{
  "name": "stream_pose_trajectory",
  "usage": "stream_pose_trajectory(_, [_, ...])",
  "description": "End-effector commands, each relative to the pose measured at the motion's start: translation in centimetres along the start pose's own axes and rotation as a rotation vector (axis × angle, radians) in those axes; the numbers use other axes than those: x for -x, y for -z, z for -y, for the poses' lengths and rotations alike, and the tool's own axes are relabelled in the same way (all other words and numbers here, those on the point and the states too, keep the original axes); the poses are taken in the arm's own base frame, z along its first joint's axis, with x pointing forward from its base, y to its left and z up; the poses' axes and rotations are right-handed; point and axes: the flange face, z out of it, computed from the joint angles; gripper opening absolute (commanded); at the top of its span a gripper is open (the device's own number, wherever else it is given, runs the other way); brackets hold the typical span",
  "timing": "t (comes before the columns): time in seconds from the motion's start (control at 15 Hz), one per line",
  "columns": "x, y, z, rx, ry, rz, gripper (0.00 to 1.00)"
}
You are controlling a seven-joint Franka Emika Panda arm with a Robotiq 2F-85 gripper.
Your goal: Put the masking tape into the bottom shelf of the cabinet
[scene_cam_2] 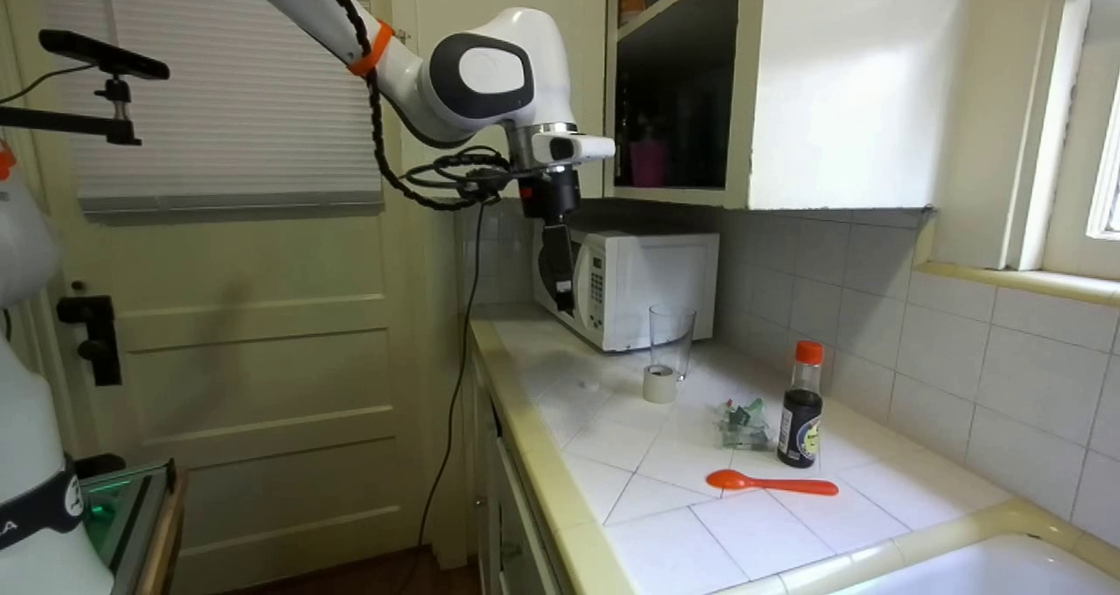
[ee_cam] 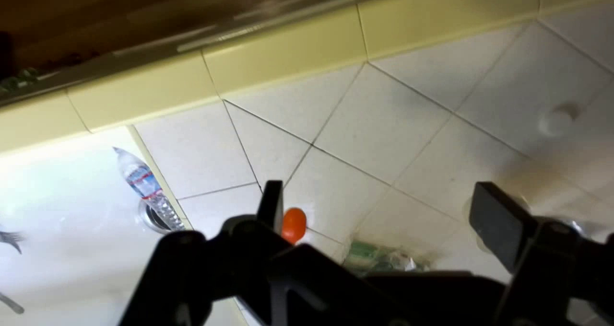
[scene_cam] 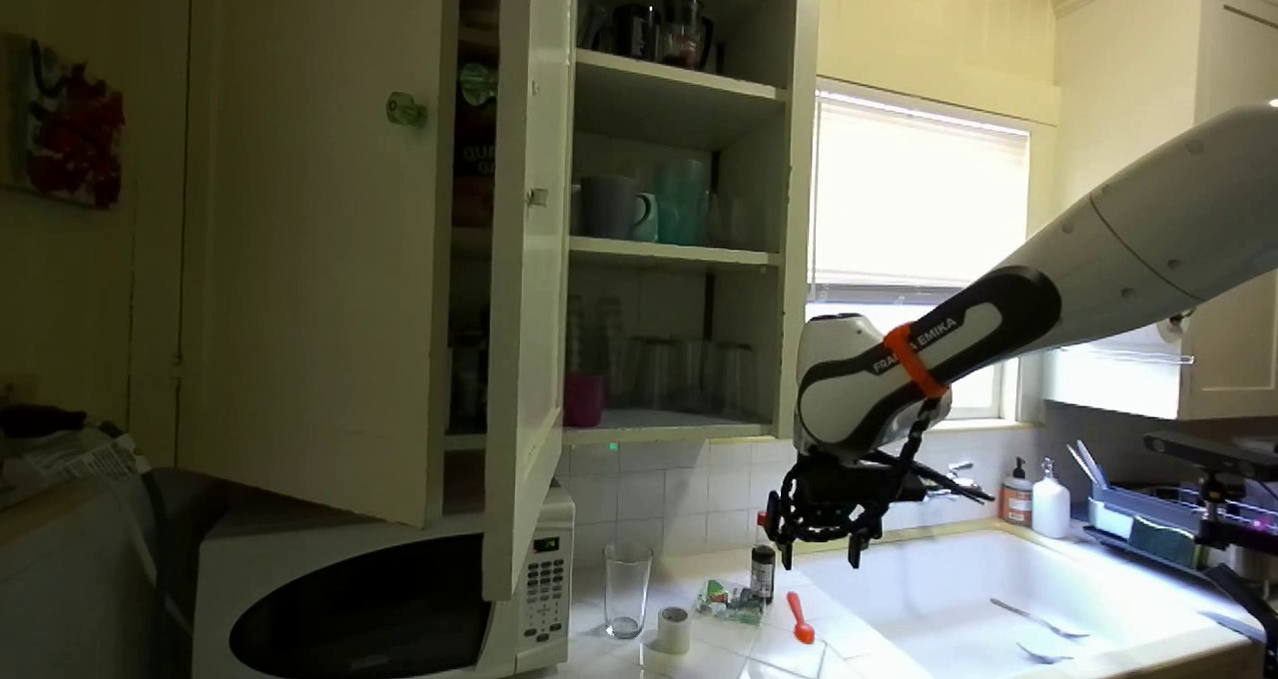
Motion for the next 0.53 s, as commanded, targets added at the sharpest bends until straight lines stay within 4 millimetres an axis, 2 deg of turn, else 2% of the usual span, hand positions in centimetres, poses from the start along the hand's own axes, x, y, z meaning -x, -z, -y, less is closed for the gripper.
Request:
stream_pose_trajectory(0.0, [-2.5, -4.3, 0.3, -0.084, -0.102, -0.115, 1.0])
stream_pose_trajectory(0.2, [-4.5, -8.9, 2.5, -0.109, -0.09, -0.135, 1.0])
stream_pose_trajectory(0.47, [-4.2, -14.6, 7.1, -0.086, 0.058, -0.041, 1.0])
